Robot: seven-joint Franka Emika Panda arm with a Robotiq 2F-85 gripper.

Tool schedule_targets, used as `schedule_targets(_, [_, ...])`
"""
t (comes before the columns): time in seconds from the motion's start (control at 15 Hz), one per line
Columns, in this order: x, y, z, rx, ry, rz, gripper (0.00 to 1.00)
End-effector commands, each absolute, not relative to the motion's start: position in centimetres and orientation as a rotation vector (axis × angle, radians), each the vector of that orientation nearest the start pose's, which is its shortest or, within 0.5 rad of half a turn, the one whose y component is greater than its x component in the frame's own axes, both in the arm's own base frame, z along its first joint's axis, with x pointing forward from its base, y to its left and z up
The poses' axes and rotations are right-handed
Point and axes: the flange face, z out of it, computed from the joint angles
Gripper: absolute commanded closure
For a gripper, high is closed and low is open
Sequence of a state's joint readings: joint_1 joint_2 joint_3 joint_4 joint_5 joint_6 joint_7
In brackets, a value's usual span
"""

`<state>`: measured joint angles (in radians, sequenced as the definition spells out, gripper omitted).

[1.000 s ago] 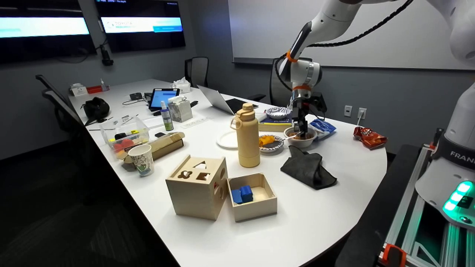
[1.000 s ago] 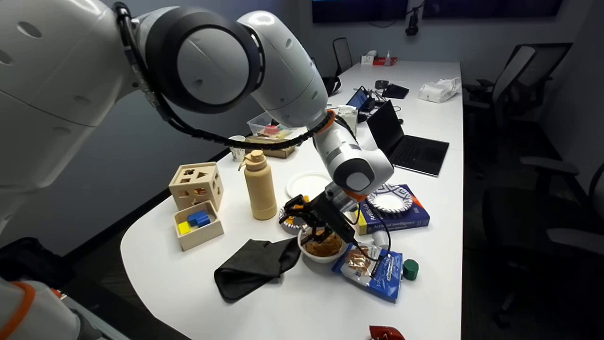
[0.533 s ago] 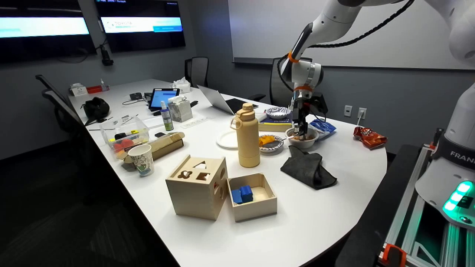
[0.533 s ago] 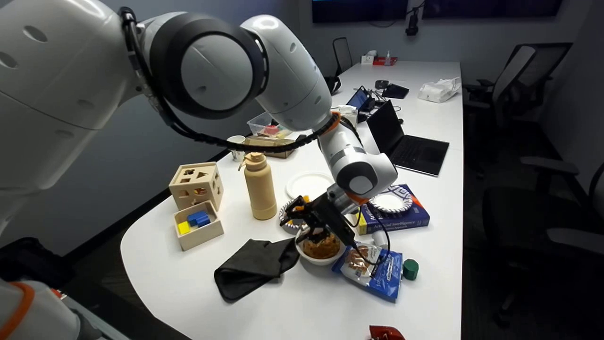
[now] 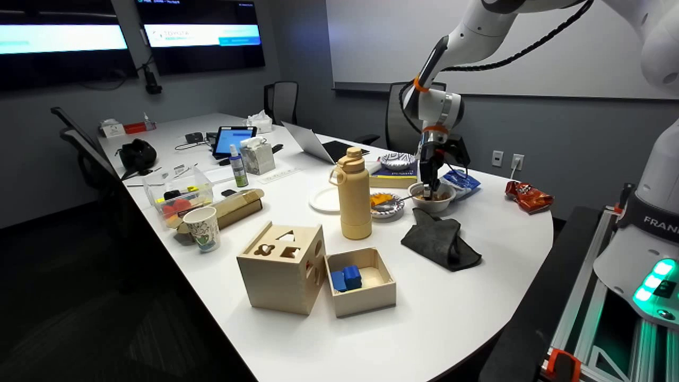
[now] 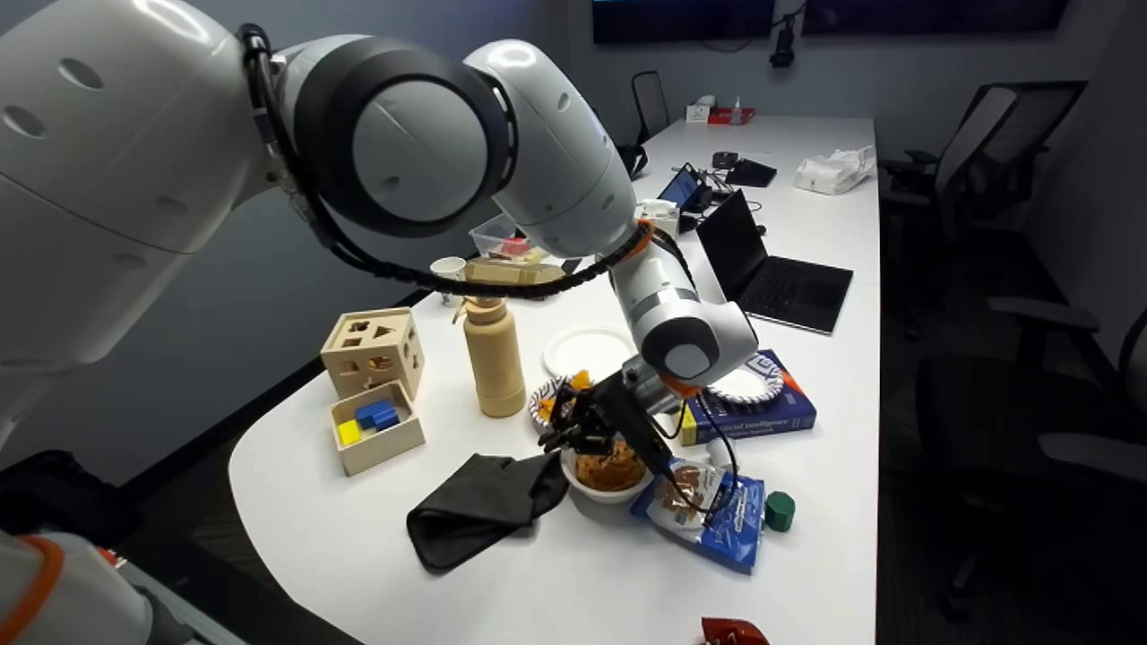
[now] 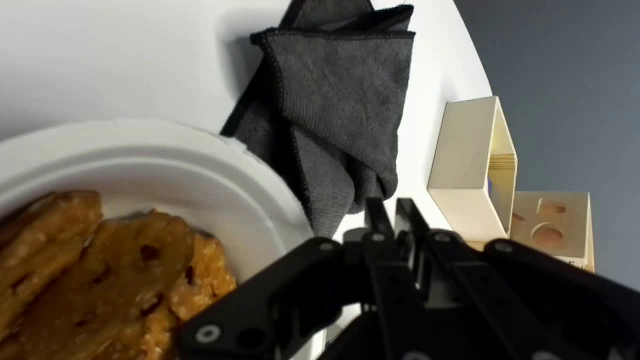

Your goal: Use the spatula to stir the contents in the bowl

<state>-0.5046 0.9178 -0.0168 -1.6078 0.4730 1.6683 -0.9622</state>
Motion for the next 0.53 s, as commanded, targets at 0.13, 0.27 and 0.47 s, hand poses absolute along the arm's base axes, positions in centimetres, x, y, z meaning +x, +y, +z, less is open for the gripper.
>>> schedule_targets(0.13, [52.3, -25.4, 7.1, -2.204, -0.183, 0.398, 0.99])
schedule_targets(0.27, [52.4, -25.8, 8.0, -2.224, -0.184, 0.408, 0.99])
schedule_targets(0.47, [52.6, -25.9, 10.7, -2.285, -0.155, 0.43, 0.99])
